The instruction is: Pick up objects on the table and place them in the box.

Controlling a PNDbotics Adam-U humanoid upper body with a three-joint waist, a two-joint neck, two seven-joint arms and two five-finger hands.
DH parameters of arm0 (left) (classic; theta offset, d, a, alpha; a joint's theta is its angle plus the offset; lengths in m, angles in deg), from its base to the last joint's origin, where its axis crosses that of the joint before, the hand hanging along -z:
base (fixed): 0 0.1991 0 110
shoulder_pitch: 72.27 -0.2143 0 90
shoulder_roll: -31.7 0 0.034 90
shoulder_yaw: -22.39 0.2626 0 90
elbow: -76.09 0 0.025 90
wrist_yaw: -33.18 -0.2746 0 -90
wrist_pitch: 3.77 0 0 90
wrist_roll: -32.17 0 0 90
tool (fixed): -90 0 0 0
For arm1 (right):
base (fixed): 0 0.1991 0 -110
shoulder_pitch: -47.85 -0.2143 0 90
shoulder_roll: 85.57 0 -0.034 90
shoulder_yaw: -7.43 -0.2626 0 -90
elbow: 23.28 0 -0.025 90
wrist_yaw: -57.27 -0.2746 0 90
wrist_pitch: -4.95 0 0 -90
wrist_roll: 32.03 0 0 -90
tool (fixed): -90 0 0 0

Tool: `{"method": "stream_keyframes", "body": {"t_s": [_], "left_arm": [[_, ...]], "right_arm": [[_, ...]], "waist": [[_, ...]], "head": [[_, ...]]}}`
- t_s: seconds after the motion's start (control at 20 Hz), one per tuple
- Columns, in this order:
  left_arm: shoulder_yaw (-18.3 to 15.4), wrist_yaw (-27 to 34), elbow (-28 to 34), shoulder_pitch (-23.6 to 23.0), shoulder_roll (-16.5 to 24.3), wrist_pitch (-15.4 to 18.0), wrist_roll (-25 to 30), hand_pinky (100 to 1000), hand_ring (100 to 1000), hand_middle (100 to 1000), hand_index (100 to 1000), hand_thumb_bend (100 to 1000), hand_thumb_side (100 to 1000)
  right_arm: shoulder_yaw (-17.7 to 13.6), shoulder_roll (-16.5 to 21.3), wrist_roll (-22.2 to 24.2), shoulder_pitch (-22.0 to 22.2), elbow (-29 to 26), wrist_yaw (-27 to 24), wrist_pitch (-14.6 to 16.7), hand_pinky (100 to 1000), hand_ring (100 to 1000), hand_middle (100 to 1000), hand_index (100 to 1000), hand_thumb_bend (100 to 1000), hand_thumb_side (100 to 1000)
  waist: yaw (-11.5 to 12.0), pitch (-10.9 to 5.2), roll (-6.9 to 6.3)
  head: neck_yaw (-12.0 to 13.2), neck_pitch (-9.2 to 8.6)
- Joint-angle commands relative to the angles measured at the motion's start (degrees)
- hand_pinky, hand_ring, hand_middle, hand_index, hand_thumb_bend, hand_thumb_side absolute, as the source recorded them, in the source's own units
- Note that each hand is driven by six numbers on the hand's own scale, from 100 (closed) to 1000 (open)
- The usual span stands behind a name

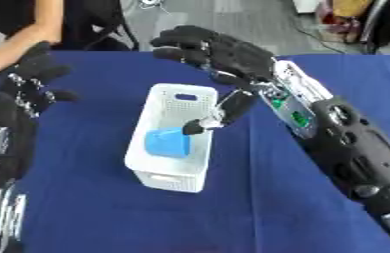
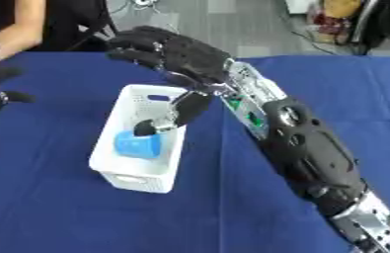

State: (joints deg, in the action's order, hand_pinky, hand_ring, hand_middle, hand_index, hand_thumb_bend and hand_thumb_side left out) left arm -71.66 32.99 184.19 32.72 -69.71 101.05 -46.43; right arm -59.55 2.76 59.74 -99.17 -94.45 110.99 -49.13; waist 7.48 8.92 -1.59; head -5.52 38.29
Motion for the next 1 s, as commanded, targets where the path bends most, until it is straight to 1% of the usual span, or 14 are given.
{"method": "stream_keyframes", "body": {"t_s": [0.05,0.15,0.2,0.3,0.35,0.4,0.45,0.5,0.55,0.6,0.65,0.7,0.85,1.0], "left_arm": [[-0.1,-0.3,0.5,0.7,0.3,0.2,0.1,648,848,976,888,1000,944],[-0.3,-0.4,0.5,0.6,0.4,0.2,0.0,648,847,976,887,1000,945],[-0.4,-0.5,0.5,0.5,0.5,0.1,-0.1,648,847,976,887,1000,945],[-0.6,-0.8,0.4,0.1,0.9,0.1,-0.3,648,847,976,886,1000,946],[-0.7,-1.0,0.3,-0.1,1.0,0.1,-0.3,647,847,977,886,1000,948],[-0.8,-1.2,0.3,-0.3,1.2,0.0,-0.4,647,847,977,886,1000,948],[-0.9,-1.3,0.2,-0.5,1.3,0.0,-0.4,647,847,977,885,1000,951],[-0.9,-1.5,0.1,-0.8,1.5,0.0,-0.4,647,847,977,885,1000,951],[-1.0,-1.8,0.0,-1.1,1.6,0.0,-0.4,646,847,978,884,1000,955],[-1.1,-2.0,-0.1,-1.4,1.8,0.0,-0.4,646,847,978,884,1000,954],[-1.2,-2.2,-0.2,-1.6,1.8,0.0,-0.5,646,847,979,884,1000,957],[-1.3,-2.5,-0.2,-1.8,2.0,0.0,-0.5,646,846,979,884,1000,959],[-1.4,-3.2,-0.4,-2.3,2.2,0.1,-0.5,646,846,980,885,1000,961],[-1.4,-3.4,-0.4,-2.4,2.2,0.2,-0.6,646,847,980,886,1000,960]], "right_arm": [[-0.4,1.9,-0.1,0.1,-2.2,-0.9,-0.7,994,954,948,1000,613,1000],[-0.6,3.6,0.0,1.3,-5.0,-2.5,-1.3,989,947,941,1000,577,1000],[-0.8,5.0,0.2,2.3,-7.5,-3.8,-1.8,985,938,941,1000,580,1000],[-1.6,8.2,1.2,5.7,-14.6,-7.8,-3.2,984,937,943,1000,586,1000],[-2.3,9.6,2.1,7.7,-18.2,-10.1,-4.3,966,918,956,1000,628,1000],[-3.4,10.8,2.6,10.4,-22.1,-13.0,-5.4,969,922,956,1000,626,1000],[-4.4,11.8,3.2,13.2,-25.7,-16.1,-6.7,920,881,968,990,676,1000],[-5.7,12.5,3.6,16.5,-29.3,-19.5,-8.1,925,882,969,988,683,997],[-6.7,13.2,4.2,19.8,-33.0,-22.8,-8.8,870,845,973,971,716,981],[-8.0,13.7,4.8,23.3,-36.6,-26.0,-9.4,887,860,976,978,704,987],[-9.2,14.1,5.6,25.8,-38.8,-28.5,-10.7,831,813,977,957,705,979],[-10.2,14.2,6.2,29.2,-41.1,-30.9,-10.9,821,805,981,949,701,975],[-12.8,14.1,7.4,36.5,-43.1,-35.2,-8.8,797,786,981,929,684,979],[-15.5,12.3,7.2,42.1,-43.4,-35.8,-7.6,772,768,982,912,665,985]], "waist": [[-0.3,-1.04,0.01],[-0.7,-1.06,0.07],[-1.0,-1.10,0.15],[-1.7,-1.25,0.42],[-2.1,-1.29,0.51],[-2.5,-1.36,0.58],[-2.9,-1.41,0.66],[-3.4,-1.47,0.72],[-3.9,-1.55,0.79],[-4.4,-1.64,0.86],[-4.7,-1.67,0.88],[-5.1,-1.67,0.85],[-6.1,-1.75,0.58],[-6.7,-1.74,0.21]], "head": [[0.4,-0.19],[1.0,-0.16],[1.4,-0.05],[2.4,0.13],[2.9,0.13],[3.5,0.16],[3.9,0.13],[4.3,0.13],[4.5,0.17],[4.7,0.23],[4.8,0.28],[5.1,0.30],[5.9,0.55],[6.1,0.04]]}}
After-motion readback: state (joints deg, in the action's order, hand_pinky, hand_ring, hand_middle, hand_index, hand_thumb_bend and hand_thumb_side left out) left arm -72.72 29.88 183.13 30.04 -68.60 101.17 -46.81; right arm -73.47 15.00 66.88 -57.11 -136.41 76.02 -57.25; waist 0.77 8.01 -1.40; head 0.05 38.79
